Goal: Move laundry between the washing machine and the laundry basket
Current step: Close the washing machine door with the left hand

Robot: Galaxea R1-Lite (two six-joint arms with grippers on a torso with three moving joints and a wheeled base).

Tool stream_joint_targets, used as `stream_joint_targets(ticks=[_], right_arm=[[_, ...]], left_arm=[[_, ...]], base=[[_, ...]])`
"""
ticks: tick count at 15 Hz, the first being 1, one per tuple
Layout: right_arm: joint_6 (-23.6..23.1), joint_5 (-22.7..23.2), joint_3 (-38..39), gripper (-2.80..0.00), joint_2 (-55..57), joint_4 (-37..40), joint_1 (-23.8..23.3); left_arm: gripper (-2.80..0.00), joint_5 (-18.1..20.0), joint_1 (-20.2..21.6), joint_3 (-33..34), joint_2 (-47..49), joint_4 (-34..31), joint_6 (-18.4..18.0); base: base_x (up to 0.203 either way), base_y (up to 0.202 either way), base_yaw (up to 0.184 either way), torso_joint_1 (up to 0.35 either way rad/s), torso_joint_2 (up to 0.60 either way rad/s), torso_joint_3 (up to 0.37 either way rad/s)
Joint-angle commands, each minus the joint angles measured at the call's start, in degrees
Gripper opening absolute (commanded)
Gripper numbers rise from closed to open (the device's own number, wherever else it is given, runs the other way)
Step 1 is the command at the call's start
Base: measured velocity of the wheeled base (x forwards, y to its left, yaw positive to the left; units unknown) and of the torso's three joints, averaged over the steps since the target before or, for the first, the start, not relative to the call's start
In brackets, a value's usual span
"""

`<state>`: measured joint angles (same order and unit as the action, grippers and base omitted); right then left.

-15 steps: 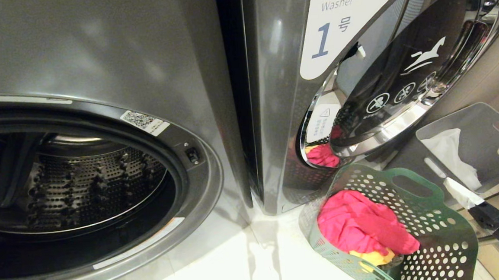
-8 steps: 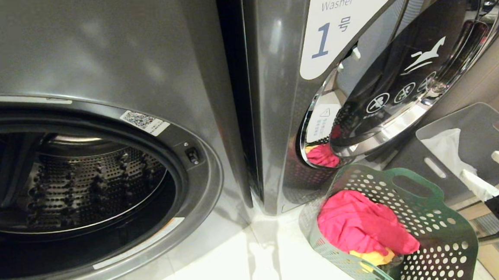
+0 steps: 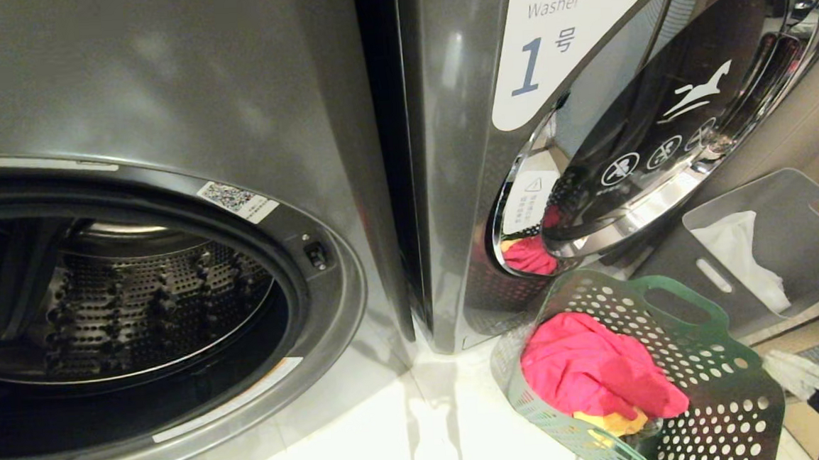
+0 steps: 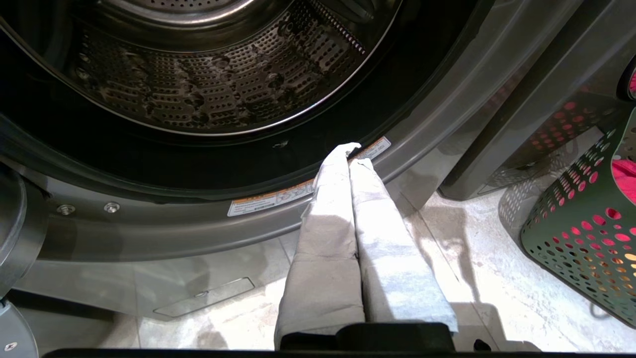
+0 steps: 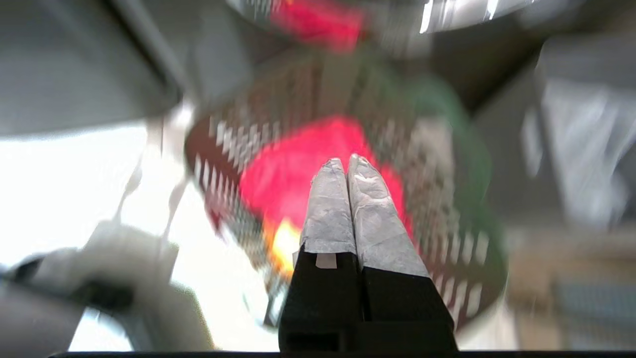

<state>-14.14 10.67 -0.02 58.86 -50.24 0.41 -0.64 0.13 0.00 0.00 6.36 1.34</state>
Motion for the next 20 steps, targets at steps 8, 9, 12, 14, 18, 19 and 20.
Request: stream_joint_targets(ticks=[8,9,12,14,18,19,20], right_arm=[[1.9,-6.4,0.0,-2.80,-47.5,46.8,-1.2],[2.3,-6.8,0.0,-2.80,-51.7,48.0,-1.0],[6.1,-8.4,0.0,-2.80,-59.2,49.9,-0.8],[10.0,-10.3,0.0,-2.80,-58.9,50.3,-0.8],[10.6,-10.3,0.0,-2.80,-58.9,50.4,-0.7],[11.5,-10.5,0.0,-2.80,-58.9,50.3,-0.7],[11.6,-10.5,0.0,-2.80,-58.9,50.3,-0.7]], left_arm=[[-2.80,0.0,0.0,2.3,0.1,0.1,0.1],[-2.80,0.0,0.0,2.3,0.1,0.1,0.1],[-2.80,0.0,0.0,2.3,0.1,0.1,0.1],[-2.80,-0.1,0.0,2.3,0.1,0.1,0.1],[-2.80,0.0,0.0,2.3,0.1,0.1,0.1],[-2.80,0.0,0.0,2.3,0.1,0.1,0.1],[-2.80,-0.1,0.0,2.3,0.1,0.1,0.1]], base=[[0.000,0.000,0.000,0.000,0.00,0.000],[0.000,0.000,0.000,0.000,0.00,0.000],[0.000,0.000,0.000,0.000,0.00,0.000],[0.000,0.000,0.000,0.000,0.00,0.000],[0.000,0.000,0.000,0.000,0.00,0.000],[0.000,0.000,0.000,0.000,0.00,0.000],[0.000,0.000,0.000,0.000,0.00,0.000]])
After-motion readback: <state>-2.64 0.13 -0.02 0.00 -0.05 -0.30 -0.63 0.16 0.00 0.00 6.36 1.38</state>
